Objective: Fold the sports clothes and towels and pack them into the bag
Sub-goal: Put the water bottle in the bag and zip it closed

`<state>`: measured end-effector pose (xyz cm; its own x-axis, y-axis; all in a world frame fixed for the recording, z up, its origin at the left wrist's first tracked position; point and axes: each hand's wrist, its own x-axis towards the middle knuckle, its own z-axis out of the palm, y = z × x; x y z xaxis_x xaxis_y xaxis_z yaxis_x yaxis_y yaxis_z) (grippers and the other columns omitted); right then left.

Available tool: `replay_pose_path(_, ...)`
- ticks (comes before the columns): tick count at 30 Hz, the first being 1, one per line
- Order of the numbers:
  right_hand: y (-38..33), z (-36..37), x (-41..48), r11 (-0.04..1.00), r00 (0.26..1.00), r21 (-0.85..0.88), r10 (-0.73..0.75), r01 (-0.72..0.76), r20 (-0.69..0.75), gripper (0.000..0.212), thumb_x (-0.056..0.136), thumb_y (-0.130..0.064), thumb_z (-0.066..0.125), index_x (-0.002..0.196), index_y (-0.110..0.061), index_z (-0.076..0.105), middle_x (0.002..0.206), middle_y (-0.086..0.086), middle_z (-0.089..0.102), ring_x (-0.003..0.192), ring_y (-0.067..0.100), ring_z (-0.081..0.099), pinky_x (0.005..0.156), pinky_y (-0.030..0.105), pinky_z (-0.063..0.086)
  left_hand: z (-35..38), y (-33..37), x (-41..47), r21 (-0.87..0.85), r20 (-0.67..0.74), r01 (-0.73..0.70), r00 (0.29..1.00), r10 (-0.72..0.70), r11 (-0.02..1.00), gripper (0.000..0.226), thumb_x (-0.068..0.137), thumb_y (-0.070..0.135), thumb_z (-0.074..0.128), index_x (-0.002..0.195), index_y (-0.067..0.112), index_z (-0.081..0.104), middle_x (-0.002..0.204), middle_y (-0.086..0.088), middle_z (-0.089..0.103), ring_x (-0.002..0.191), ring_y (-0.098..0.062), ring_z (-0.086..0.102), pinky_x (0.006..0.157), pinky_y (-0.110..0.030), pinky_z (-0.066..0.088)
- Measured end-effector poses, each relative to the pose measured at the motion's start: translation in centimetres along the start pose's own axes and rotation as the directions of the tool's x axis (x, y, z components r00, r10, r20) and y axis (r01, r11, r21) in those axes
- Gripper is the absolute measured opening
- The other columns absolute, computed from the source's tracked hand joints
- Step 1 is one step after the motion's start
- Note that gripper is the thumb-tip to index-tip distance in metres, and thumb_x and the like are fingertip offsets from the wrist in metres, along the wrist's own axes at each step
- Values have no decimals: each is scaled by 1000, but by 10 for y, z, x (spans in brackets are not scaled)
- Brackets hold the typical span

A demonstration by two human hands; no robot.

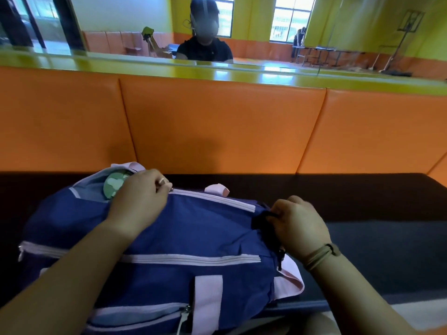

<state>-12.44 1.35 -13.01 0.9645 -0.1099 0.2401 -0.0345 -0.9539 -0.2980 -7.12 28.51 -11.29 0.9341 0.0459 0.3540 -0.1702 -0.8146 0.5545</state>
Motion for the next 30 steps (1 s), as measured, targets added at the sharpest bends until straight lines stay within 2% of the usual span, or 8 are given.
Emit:
replay_pose_path(3, -27, -6, 8, 991, 998, -127, -37, 31, -46, 22, 82, -22, 54, 100, -13, 64, 111, 4, 52, 103, 29, 45, 76, 37, 42, -6, -7, -6, -53, -11, 24, 1000, -25, 998, 17, 92, 20, 57, 75, 24, 58, 68, 11, 56, 66, -6, 52, 54, -21, 33)
replay_pose_path(6, -63, -10, 18, 996, 996, -50, -76, 79, 55, 37, 85, -27, 49, 121, -21, 53, 123, 1, 47, 114, 26, 42, 87, 43, 40, -5, -7, -7, -115, -7, 6, 1000, -7, 993, 13, 91, 24, 59, 82, 19, 66, 79, 5, 65, 76, -12, 58, 65, -30, 43)
replay_pose_path(11, -119, 14, 32, 944, 941, -93, -301, 317, 157, 38, 88, -50, 52, 119, -29, 57, 122, -3, 51, 115, 27, 42, 89, 43, 41, -8, -11, -6, -121, -21, -33, 999, 31, 992, 14, 92, 23, 58, 88, 15, 68, 86, 2, 66, 80, -14, 58, 67, -29, 41)
replay_pose_path(14, -122, 25, 41, 947, 943, -44, -310, 317, 122, 28, 90, -47, 52, 103, -25, 65, 110, -3, 55, 109, 26, 45, 83, 39, 44, -16, -26, -4, -13, -57, -25, 998, 24, 1000, 14, 93, 17, 54, 86, 10, 65, 84, -2, 62, 76, -16, 52, 61, -26, 29)
replay_pose_path(18, -107, 31, 37, 962, 956, -27, -265, 270, 125, 26, 89, -47, 54, 89, -22, 63, 89, -5, 47, 99, 25, 49, 76, 34, 44, -45, -68, 1, 74, -134, 135, 983, -124, 988, 13, 92, 14, 53, 85, 10, 64, 96, -11, 65, 90, -29, 57, 74, -32, 38)
replay_pose_path(23, -134, 29, 37, 922, 953, -238, -290, 304, 94, 19, 89, -36, 52, 97, -22, 61, 106, -1, 53, 106, 27, 42, 78, 40, 38, -55, -94, 0, 41, -173, 206, 965, -196, 978, 12, 92, 15, 53, 88, 9, 63, 103, -9, 63, 95, -27, 56, 82, -32, 39)
replay_pose_path(27, -176, 43, 44, 916, 912, -62, -384, 396, 147, 29, 87, -46, 54, 97, -20, 61, 102, 2, 53, 101, 27, 48, 80, 40, 45, -52, -97, 1, -9, -170, 165, 972, -164, 986, 16, 94, 17, 52, 90, 7, 64, 100, -10, 62, 92, -25, 55, 81, -36, 43)
replay_pose_path(30, -186, 59, 48, 901, 891, 24, -432, 433, 140, 22, 89, -39, 55, 91, -17, 59, 96, 4, 54, 92, 29, 55, 73, 40, 48, -59, -105, 2, 9, -198, 170, 966, -165, 985, 16, 94, 17, 52, 93, 7, 65, 103, -10, 61, 93, -26, 56, 78, -33, 42)
